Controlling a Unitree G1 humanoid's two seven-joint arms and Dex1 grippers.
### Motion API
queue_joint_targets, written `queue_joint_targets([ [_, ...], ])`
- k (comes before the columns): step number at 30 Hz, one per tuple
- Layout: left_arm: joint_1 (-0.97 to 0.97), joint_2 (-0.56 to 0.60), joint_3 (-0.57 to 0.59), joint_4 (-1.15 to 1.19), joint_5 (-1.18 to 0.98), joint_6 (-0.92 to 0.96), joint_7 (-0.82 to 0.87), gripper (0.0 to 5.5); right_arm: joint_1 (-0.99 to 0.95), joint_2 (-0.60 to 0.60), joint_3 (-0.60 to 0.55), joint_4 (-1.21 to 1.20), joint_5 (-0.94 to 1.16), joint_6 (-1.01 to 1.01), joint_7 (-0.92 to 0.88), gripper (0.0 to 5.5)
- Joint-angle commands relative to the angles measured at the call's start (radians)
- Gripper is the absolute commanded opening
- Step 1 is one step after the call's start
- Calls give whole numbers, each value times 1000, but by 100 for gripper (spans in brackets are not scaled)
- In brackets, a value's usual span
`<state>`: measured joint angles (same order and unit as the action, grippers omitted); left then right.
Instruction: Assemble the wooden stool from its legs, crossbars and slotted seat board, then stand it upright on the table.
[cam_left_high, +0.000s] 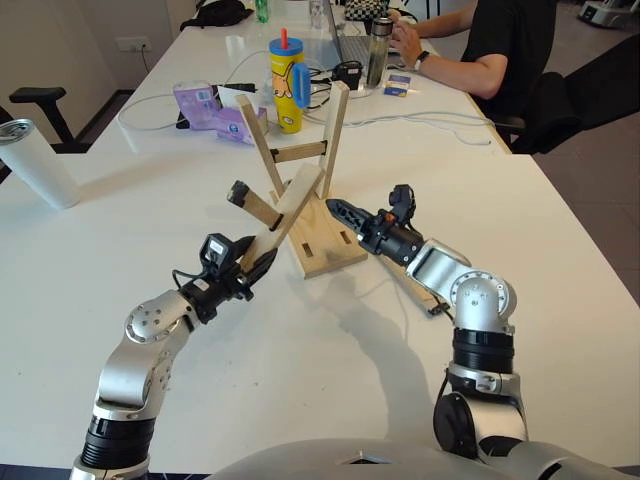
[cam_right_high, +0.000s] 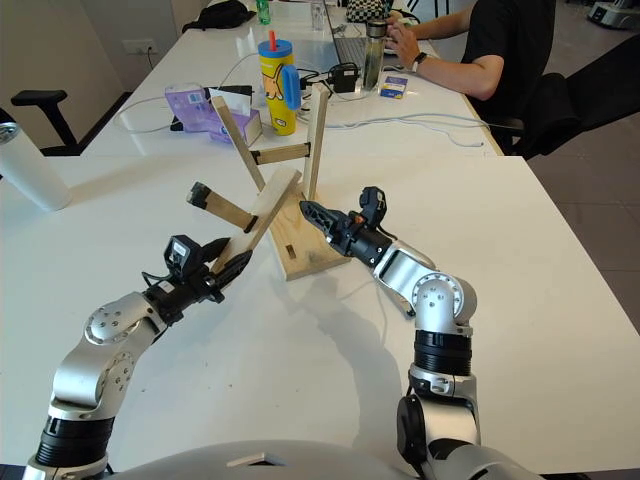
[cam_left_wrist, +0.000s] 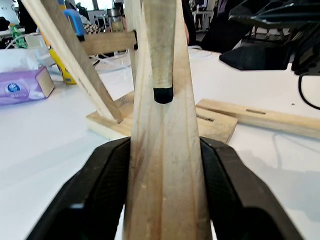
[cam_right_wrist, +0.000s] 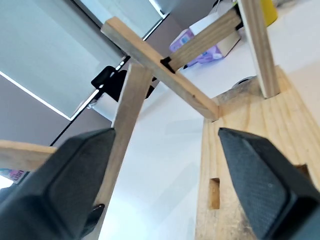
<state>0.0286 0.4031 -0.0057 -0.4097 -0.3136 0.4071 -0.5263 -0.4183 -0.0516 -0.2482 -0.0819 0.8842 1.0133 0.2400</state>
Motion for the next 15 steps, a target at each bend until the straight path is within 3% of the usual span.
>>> queue_joint_targets([
  [1, -17, 30, -47, -38, 16, 2, -33, 206, -34, 18, -41, -12, 69, 59, -68, 399],
  [15, -50, 29, -97, -62, 11, -2, -49, 206, -68, 54, -88, -32, 265, 61, -166, 380],
])
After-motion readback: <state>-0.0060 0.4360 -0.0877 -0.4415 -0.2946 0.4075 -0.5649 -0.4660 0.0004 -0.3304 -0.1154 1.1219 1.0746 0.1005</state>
